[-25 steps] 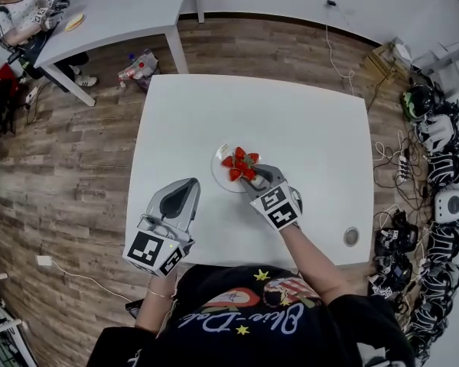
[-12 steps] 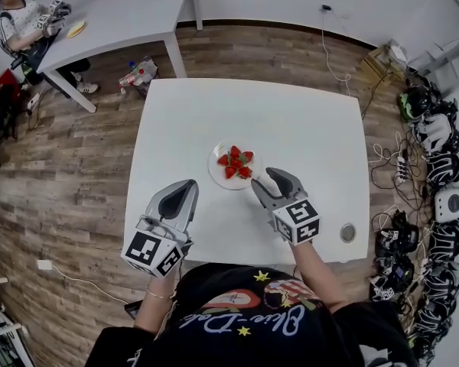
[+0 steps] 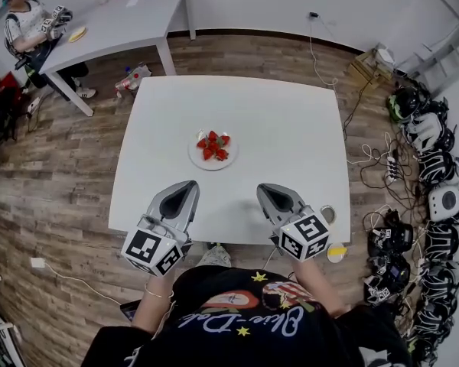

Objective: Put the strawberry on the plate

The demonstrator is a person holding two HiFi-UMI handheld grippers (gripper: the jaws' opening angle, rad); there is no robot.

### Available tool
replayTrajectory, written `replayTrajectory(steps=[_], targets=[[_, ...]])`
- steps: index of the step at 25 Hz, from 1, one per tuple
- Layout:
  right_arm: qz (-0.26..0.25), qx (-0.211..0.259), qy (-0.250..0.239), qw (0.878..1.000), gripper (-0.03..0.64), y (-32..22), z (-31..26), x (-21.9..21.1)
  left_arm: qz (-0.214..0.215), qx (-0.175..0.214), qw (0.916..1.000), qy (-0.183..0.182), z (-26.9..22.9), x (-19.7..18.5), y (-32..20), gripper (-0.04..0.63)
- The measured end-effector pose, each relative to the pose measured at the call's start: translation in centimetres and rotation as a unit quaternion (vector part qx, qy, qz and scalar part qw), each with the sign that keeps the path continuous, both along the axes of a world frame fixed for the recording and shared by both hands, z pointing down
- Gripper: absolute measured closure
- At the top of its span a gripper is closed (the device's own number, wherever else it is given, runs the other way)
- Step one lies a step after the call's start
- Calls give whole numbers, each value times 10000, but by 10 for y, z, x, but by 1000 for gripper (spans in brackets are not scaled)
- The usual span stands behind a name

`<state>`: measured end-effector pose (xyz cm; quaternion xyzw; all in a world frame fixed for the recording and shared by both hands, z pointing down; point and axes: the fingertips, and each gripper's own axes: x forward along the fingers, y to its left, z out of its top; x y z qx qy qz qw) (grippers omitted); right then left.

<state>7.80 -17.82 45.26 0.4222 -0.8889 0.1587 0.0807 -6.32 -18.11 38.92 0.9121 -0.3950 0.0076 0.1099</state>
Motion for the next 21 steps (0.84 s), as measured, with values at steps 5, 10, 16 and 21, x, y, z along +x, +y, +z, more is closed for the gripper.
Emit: replayTrajectory(steps=[5,10,16,21], targets=[[-148,109,-119,9998,600,61,-13,28,-37,63,10000,5,-3,38,62,595],[-258,214,-212,9992,600,116,-23,50,-151,114,9998,24,-6,65,125,595],[-489,346,-348,9976,600,172,-26,72,-440,137,9989,-20,1,83,191,595],[-596,289,-512,9965,600,212,-26,83,-503,107,9986,-129,5,94,239,595]])
